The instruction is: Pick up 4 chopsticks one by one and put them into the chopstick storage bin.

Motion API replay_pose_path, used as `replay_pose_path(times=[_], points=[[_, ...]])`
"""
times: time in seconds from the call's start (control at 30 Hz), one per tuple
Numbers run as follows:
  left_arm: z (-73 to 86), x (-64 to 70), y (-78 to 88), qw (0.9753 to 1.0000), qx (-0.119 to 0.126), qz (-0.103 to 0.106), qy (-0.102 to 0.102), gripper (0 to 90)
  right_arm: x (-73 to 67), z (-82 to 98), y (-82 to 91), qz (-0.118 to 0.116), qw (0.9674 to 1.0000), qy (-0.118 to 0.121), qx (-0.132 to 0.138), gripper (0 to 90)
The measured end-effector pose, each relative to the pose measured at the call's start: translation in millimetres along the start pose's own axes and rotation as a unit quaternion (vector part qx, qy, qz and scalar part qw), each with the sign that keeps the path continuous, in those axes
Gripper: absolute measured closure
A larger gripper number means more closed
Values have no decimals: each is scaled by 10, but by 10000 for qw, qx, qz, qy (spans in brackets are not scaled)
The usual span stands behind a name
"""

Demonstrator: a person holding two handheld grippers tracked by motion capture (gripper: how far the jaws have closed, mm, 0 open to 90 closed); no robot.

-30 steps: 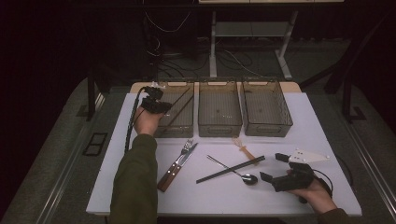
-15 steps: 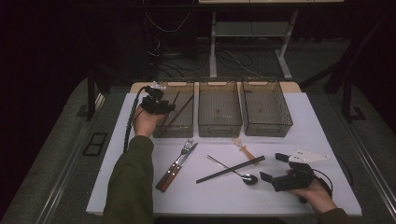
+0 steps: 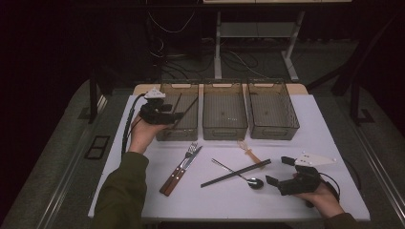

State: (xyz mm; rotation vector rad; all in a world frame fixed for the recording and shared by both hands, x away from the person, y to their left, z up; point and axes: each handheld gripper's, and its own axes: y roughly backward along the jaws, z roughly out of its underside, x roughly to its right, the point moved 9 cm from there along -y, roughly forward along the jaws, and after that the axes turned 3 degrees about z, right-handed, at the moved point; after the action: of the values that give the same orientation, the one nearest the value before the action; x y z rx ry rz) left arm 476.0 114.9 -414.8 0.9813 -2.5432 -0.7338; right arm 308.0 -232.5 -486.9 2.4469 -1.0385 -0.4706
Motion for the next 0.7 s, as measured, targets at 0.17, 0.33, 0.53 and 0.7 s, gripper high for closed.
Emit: replay_pose_path(times=[0.17,0.33,0.53,0.7], points=[[56,183,82,9996,159,200,-108,310,-9,2,10,3,10000,-7,10,9],[121,344,168,9987,274,321,-296,290,-10,2,6,-7,10000,-2,3,9],[269,492,230,9978,269,425,-429,253,-5,2,9,-5,10000,-19,0,9],[443,620,292,9968,393,430,-543,227,-9,3,8,0,10000,-7,-6,9]])
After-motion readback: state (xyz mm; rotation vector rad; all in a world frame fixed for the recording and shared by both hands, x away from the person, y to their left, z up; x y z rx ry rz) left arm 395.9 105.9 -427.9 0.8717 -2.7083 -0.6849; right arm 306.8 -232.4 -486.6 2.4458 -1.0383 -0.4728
